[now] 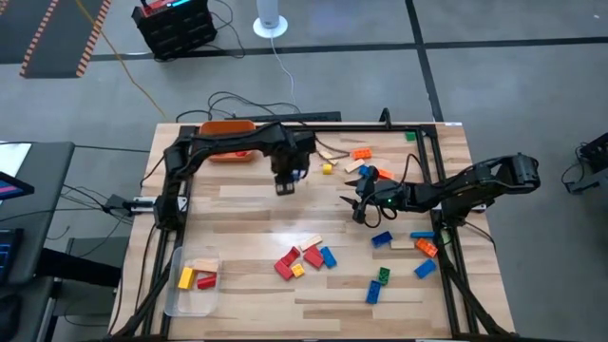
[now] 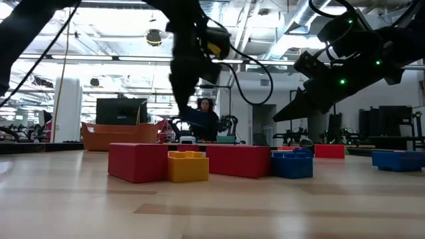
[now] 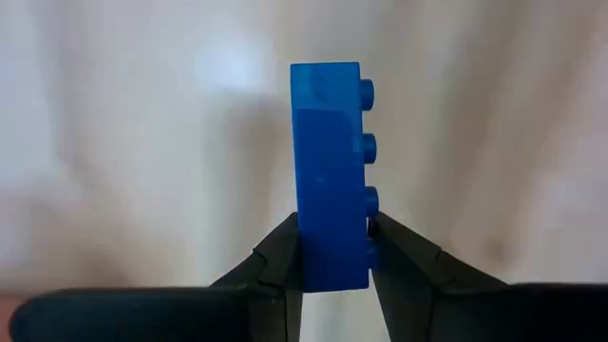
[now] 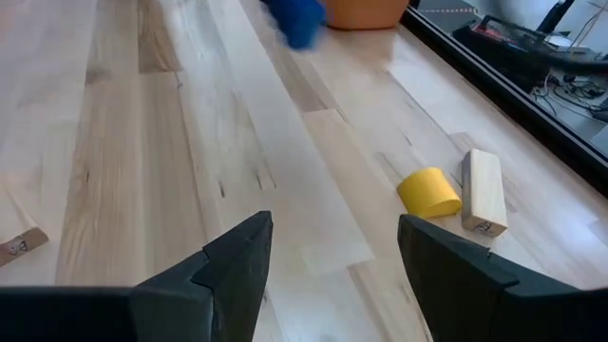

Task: Sort blocks by size
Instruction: Put the large blue game piece into the transparent bin

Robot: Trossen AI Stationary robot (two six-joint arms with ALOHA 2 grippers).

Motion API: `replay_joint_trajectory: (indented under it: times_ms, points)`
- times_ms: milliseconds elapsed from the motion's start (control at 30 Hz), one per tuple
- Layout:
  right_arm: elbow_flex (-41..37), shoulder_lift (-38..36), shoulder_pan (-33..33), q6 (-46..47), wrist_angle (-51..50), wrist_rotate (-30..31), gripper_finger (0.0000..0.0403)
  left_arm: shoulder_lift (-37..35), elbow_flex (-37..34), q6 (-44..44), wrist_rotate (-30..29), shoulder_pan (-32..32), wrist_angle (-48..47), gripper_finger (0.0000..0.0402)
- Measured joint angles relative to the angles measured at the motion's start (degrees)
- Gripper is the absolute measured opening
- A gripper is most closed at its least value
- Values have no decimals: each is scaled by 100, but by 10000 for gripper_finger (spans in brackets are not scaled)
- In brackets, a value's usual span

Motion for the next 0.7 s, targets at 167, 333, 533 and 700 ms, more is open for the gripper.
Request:
replay_joint_trajectory:
  times_ms: [167,333,533,700]
  points:
    - [0,0,0,0,-28,0,260,-284,0,-256,840,-444,-1076,91]
    - [0,35,-78,0,-18,4,260,-666,-158,-598,1272,-1173,-1216,92]
    - [0,37,-90,122,-82,17,260,-1212,-864,-1711,1396,-2059,-1138,92]
    - [0,37,41,151,-11,17,260,-1746,-1551,-3527,1518,-2845,-1141,92]
